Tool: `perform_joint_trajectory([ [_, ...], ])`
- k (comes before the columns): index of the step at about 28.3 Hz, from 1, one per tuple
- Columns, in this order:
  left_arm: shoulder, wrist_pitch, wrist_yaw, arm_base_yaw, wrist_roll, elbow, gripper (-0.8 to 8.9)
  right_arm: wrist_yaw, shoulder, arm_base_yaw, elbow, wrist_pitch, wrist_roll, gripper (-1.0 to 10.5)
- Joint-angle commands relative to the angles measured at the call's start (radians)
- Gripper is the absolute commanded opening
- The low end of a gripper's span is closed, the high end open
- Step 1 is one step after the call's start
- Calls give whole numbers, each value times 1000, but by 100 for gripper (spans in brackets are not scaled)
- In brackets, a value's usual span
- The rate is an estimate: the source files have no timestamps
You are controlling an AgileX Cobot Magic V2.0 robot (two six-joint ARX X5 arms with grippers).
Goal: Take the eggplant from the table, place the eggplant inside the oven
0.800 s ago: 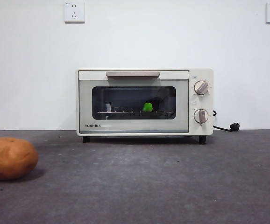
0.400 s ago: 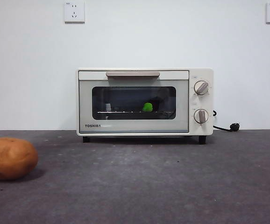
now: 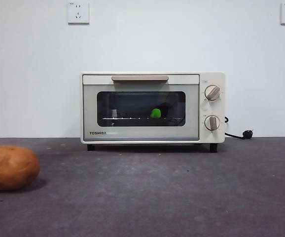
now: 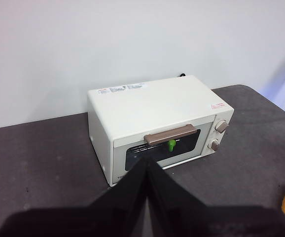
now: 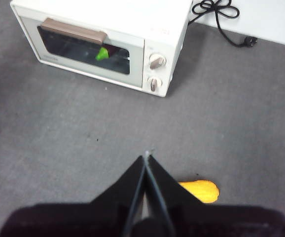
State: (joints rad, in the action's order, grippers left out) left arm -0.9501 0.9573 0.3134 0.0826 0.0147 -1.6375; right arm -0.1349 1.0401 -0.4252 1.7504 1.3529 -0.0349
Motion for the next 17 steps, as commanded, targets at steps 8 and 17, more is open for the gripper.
perform_joint_trajectory([
  [8, 6, -2, 1, 4, -14, -6, -4, -4, 65, -1, -1, 16, -3, 1],
  [17, 5, 11, 118, 4, 69, -6, -4, -4, 185, -1, -1, 16, -3, 1],
])
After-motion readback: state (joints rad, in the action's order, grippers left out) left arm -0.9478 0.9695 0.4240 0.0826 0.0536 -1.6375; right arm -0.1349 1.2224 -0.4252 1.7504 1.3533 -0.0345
